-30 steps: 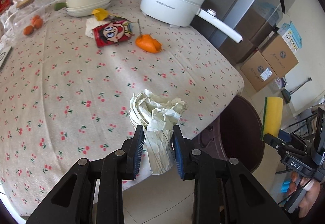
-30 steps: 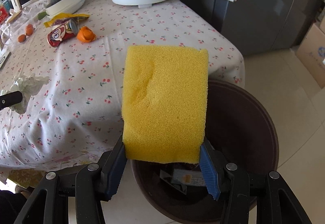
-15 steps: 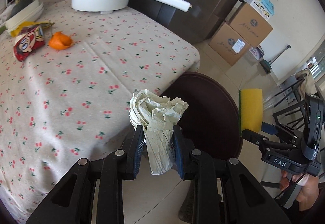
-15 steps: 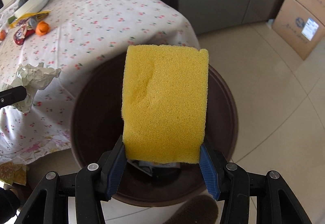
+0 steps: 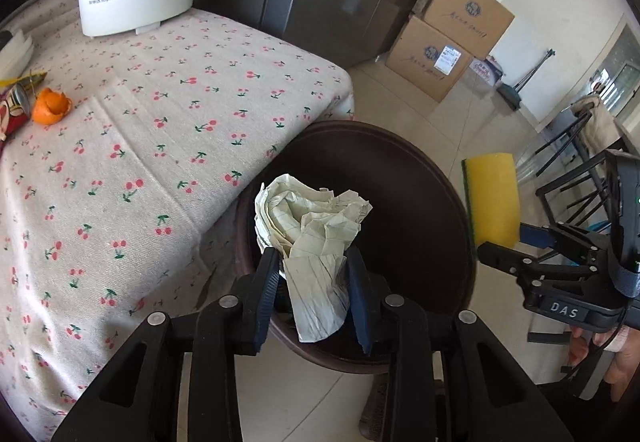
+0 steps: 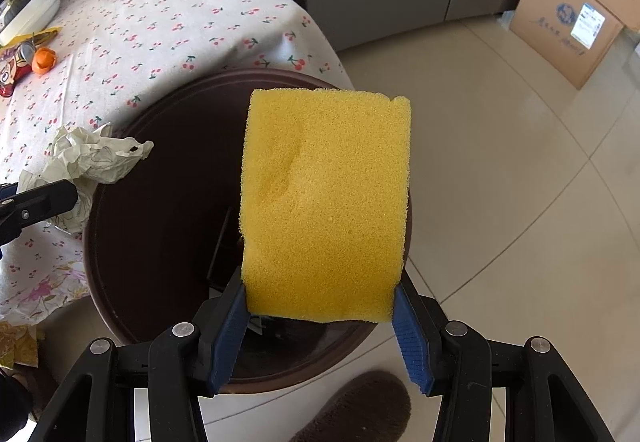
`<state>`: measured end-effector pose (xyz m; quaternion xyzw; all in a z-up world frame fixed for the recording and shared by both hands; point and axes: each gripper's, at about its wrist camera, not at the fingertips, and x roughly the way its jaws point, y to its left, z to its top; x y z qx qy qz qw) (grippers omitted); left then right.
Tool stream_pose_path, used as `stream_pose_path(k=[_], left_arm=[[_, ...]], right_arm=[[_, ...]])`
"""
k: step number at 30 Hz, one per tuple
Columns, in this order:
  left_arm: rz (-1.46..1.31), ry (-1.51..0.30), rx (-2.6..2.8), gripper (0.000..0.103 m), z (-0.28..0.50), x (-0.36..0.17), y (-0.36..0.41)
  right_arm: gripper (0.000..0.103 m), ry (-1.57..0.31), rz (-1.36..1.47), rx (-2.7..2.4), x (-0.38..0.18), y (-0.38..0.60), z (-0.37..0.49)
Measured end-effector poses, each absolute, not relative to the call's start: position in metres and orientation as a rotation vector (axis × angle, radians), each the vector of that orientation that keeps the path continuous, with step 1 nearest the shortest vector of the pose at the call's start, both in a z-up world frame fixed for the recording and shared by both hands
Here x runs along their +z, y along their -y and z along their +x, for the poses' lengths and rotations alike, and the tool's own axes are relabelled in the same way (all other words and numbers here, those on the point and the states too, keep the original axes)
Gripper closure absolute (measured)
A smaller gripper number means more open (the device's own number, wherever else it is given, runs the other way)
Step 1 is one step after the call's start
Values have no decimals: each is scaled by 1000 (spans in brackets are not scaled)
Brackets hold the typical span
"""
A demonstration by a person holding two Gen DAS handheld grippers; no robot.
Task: Collect trash
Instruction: 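Carry the yellow sponge and white tissue over the brown bin, then open the left tool dropping the tissue while the right tool drops the sponge, then move the right tool to the orange pepper and grasp it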
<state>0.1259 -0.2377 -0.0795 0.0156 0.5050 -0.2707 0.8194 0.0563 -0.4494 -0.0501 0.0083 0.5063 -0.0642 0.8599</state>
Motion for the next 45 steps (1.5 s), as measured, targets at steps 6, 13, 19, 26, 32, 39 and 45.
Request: stream_pose_path(k=[6,13,19,26,32,39,45], left_arm=[[72,-1064,-510,32,128,-77,229],[63,-1074,-449,27,130,-74,206],[78,-1057,-384,13,130,-67,180],[82,-1032,-326,7,130,-55,145],[58,-1016,-298,6,126,-44,117],[27,-1016,-246,6,122,-39,80],[1,-1014,-191,6,120,-35,45]], right_arm=[[45,-1068,13,-135,-52,447,59],[45,-1069,4,-129,-53,439,61],[44,-1064,-1,-124,-51,431,66],[42,-1069,8,-126,-51,421,76],[24,-1063,44,-117,-45,409,83],[19,-1045,33,-80,-36,380,93],[17,-1036,7,-39,-32,349,105]])
